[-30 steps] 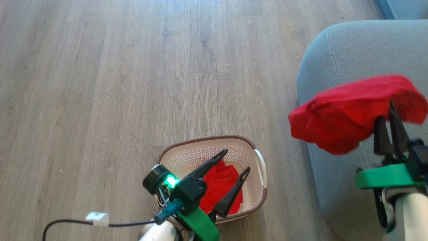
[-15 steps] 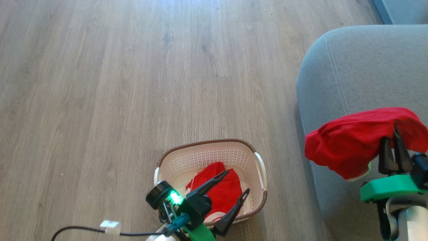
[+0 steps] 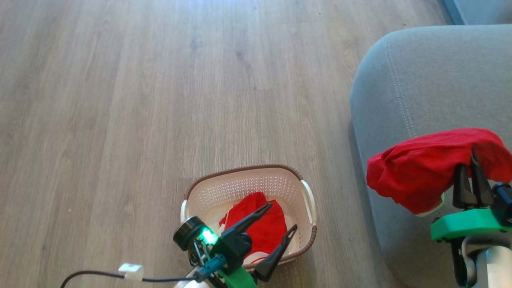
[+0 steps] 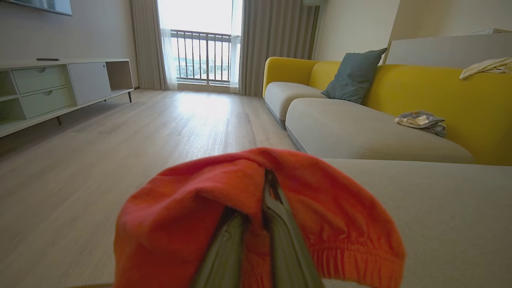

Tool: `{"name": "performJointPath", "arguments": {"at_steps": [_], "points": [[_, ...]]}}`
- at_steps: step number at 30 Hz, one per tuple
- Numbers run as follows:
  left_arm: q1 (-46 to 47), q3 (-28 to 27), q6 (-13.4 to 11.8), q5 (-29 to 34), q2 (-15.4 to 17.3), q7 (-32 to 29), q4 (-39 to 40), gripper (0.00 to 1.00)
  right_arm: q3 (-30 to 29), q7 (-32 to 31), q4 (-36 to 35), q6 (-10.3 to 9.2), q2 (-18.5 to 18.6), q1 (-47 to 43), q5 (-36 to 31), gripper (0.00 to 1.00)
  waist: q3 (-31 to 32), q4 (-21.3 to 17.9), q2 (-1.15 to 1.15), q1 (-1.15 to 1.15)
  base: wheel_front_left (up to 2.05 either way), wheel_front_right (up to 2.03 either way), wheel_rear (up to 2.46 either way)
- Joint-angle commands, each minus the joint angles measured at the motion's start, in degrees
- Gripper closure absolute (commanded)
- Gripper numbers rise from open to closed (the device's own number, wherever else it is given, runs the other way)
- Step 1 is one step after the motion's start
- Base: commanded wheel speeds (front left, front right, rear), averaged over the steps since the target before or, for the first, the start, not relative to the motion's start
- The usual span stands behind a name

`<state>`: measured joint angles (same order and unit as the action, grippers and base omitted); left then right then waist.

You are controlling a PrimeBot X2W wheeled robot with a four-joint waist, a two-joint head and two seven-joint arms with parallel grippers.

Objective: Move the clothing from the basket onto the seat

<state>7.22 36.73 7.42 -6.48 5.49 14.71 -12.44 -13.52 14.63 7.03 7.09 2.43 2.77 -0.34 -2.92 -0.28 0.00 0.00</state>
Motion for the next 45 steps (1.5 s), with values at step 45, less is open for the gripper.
{"name": "performJointPath", "arguments": {"at_steps": [45], "points": [[6.0,0.2,0.1,0.4,1.5,0.3,2.0,0.00,1.5,0.4,-6.0,0.40,0.4,3.3,2.5,1.00,-5.8,-25.6,0.00,0.00,0.00,0.00,0.00]]}}
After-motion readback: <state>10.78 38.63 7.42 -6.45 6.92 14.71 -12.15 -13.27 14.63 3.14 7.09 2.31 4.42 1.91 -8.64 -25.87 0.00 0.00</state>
